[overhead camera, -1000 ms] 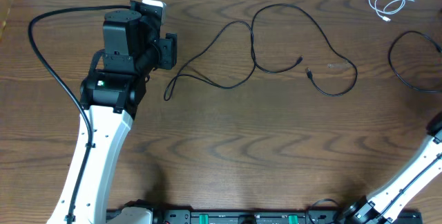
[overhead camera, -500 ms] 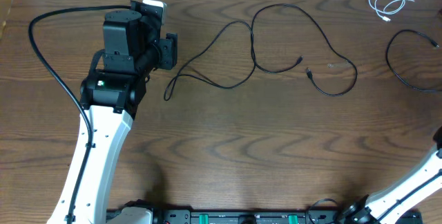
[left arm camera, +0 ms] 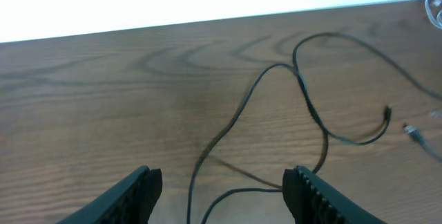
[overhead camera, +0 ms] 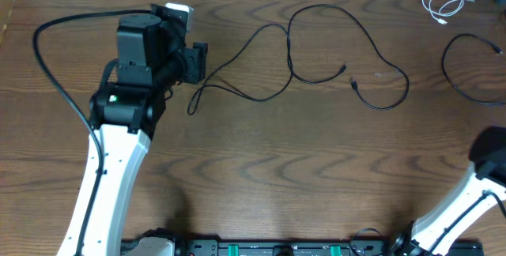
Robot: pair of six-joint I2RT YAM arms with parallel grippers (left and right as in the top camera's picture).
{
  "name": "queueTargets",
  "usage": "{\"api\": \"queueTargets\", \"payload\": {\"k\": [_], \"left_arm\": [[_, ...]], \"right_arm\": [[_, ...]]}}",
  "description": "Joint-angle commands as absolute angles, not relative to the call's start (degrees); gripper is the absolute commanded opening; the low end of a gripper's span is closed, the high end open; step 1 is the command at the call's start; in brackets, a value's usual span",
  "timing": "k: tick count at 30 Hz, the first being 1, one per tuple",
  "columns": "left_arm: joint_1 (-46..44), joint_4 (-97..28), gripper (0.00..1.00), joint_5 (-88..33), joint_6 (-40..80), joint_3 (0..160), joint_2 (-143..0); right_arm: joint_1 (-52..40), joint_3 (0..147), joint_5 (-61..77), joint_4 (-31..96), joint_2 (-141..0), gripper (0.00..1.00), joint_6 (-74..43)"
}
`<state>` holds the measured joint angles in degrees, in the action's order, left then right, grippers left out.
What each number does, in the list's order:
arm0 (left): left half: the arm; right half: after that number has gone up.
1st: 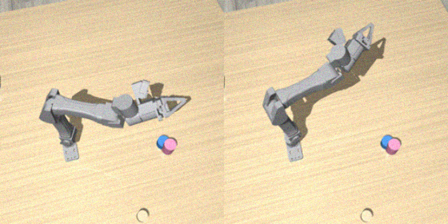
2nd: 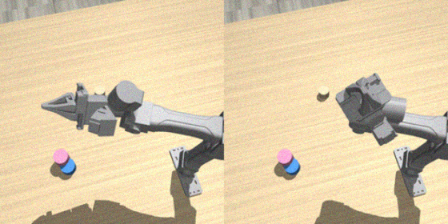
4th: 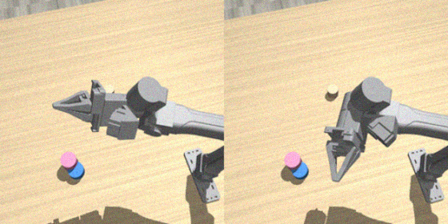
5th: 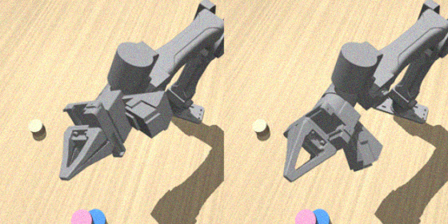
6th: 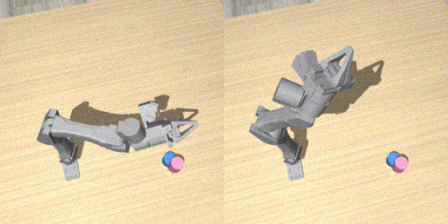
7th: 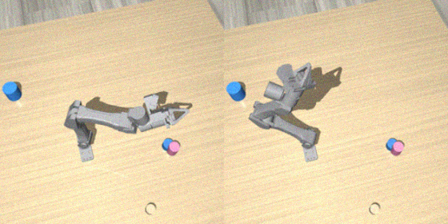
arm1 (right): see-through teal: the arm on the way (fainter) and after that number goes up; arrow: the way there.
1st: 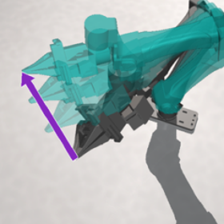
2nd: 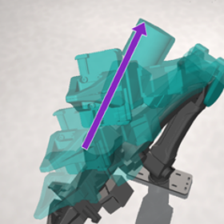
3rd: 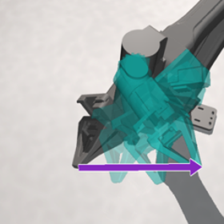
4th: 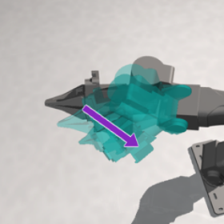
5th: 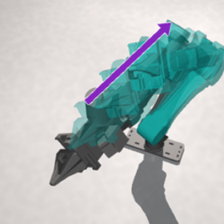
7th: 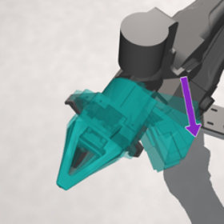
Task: Untangle cables
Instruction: 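Move the right gripper back to the remaining black cable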
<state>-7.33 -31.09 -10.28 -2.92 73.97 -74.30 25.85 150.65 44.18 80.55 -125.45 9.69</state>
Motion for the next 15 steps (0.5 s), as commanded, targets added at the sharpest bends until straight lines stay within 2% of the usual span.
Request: {"api": "queueTargets", "payload": {"k": [1,8,15], "left_arm": [[-5.48,-32.53,0.61,-10.68,3.62,74.39,-71.13],[-1.08,-40.64,0.61,-9.08,5.93,74.39,-70.85],[2.31,-47.22,0.61,-8.05,6.31,74.37,-70.85]], "right_arm": [[19.14,150.58,41.74,81.34,-125.75,0.96,11.53],[3.75,148.68,22.7,80.07,-125.82,0.78,5.06],[-9.19,141.69,7.07,74.17,-126.02,0.69,-4.36]]}}
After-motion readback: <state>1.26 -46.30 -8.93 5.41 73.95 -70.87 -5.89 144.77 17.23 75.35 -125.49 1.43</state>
